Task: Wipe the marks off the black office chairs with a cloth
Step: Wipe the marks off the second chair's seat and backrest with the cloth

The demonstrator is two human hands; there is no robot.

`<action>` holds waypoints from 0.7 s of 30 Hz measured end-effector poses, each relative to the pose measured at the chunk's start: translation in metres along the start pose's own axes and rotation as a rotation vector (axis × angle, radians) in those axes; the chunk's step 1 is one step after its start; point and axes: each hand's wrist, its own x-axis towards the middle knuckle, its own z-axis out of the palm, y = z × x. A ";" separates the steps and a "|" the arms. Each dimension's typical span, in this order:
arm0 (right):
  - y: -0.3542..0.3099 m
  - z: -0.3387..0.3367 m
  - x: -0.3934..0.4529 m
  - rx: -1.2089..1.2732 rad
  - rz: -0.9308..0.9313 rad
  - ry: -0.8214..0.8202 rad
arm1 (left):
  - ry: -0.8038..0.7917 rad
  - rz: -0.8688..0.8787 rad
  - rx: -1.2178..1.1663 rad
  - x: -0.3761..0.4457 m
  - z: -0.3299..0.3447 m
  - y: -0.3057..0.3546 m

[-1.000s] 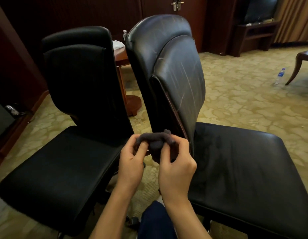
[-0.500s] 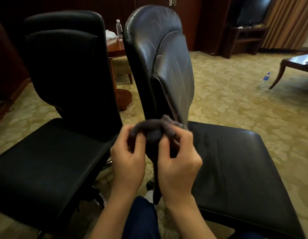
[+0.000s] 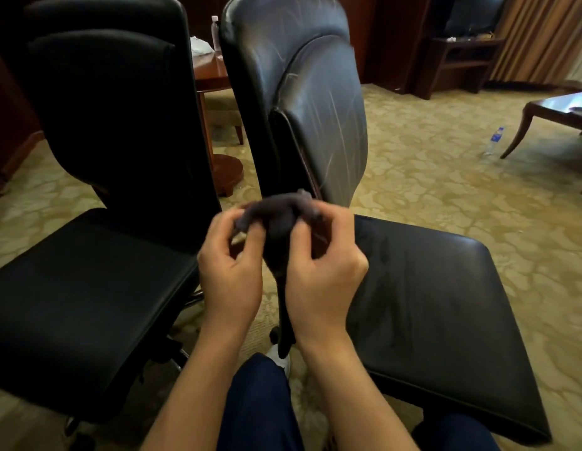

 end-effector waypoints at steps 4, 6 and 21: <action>0.013 0.000 -0.003 -0.102 -0.106 -0.001 | 0.055 0.062 0.206 -0.008 0.004 -0.008; 0.038 -0.008 -0.026 -0.157 -0.079 -0.043 | 0.028 -0.010 0.313 -0.030 0.004 -0.029; 0.015 -0.016 -0.033 -0.127 0.023 0.032 | 0.087 -0.195 -0.083 -0.063 0.016 -0.008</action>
